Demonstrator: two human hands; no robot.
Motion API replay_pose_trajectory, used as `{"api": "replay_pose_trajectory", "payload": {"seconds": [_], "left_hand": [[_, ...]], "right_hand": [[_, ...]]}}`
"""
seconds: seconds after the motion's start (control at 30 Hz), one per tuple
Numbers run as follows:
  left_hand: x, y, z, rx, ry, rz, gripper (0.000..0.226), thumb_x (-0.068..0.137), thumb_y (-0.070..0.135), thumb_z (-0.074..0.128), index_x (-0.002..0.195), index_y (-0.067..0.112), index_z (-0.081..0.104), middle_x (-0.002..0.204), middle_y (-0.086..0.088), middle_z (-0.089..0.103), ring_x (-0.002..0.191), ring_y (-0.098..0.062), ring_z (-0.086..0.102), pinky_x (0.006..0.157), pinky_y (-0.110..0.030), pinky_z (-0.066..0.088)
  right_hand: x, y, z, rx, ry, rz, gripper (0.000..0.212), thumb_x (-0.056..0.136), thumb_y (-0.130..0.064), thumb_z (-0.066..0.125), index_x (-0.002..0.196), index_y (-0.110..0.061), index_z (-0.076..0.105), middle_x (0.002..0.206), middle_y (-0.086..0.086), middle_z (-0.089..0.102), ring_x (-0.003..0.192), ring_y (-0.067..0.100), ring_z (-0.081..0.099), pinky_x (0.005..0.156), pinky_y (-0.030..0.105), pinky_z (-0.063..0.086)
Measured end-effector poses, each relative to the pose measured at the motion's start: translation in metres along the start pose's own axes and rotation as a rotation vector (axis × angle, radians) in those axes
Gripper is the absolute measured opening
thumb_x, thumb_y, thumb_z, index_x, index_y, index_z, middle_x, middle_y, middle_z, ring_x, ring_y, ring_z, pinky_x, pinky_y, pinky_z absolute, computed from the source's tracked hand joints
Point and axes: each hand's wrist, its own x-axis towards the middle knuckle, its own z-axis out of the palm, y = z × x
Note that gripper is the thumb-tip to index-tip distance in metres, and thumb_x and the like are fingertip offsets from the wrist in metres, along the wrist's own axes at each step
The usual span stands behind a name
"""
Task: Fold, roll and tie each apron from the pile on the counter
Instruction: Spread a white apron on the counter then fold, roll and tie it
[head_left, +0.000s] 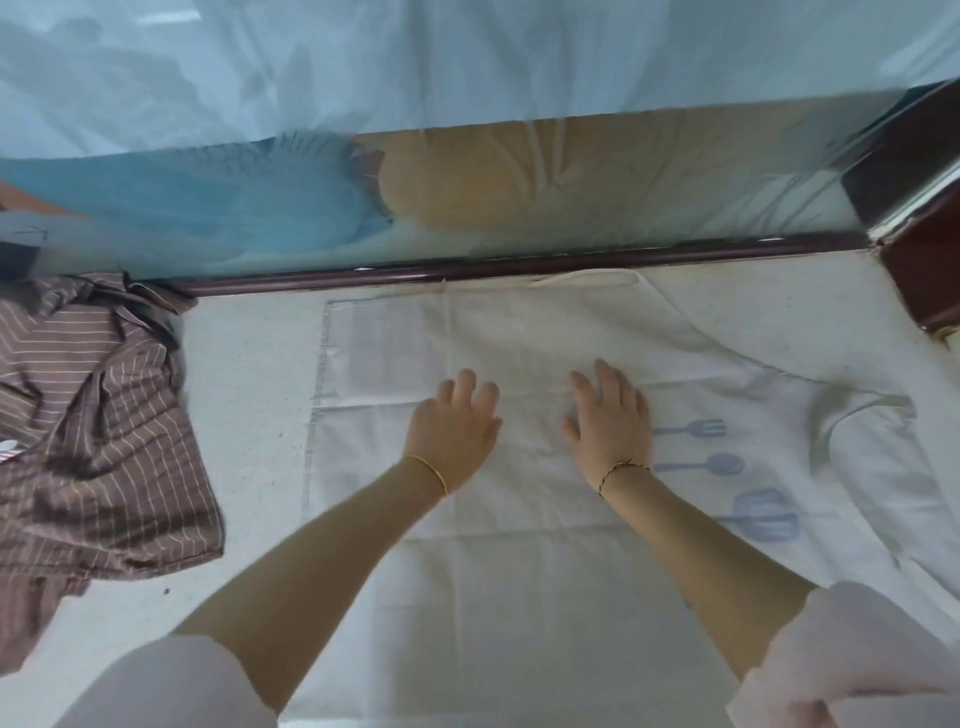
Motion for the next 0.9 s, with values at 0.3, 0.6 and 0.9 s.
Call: {"api": "replay_pose_trajectory", "payload": {"seconds": [0.3,0.6,0.9], "left_hand": [[0.017,-0.009,0.004,-0.078,-0.335,-0.211,0.060,0.099,0.045,0.026,0.150,0.022,0.005,0.158,-0.012,-0.005,0.143,-0.030,0.008,0.111,-0.041,0.024],[-0.089,0.102,-0.008,-0.446,-0.210,0.074,0.033,0.093,0.024,0.051,0.124,0.012,0.048,0.129,-0.010,0.037,0.109,-0.029,0.048,0.090,-0.038,0.044],[-0.198,0.186,-0.002,-0.417,-0.468,0.282,0.029,0.089,0.038,0.058,0.102,0.012,0.054,0.112,-0.005,0.045,0.094,-0.026,0.055,0.072,-0.031,0.039]], "right_hand": [[-0.017,0.026,-0.006,0.103,-0.179,-0.095,0.066,0.090,-0.029,0.048,0.148,-0.022,0.018,0.157,0.002,0.014,0.141,0.025,0.020,0.113,0.041,0.025],[-0.115,0.065,-0.013,0.410,-0.147,-0.065,0.032,0.087,0.000,0.047,0.113,-0.012,0.062,0.117,0.009,0.054,0.100,0.025,0.057,0.091,0.039,0.045],[-0.239,0.100,0.009,0.226,-0.298,-0.182,0.026,0.085,-0.002,0.047,0.099,-0.016,0.064,0.105,0.006,0.054,0.096,0.025,0.055,0.080,0.028,0.039]]}}
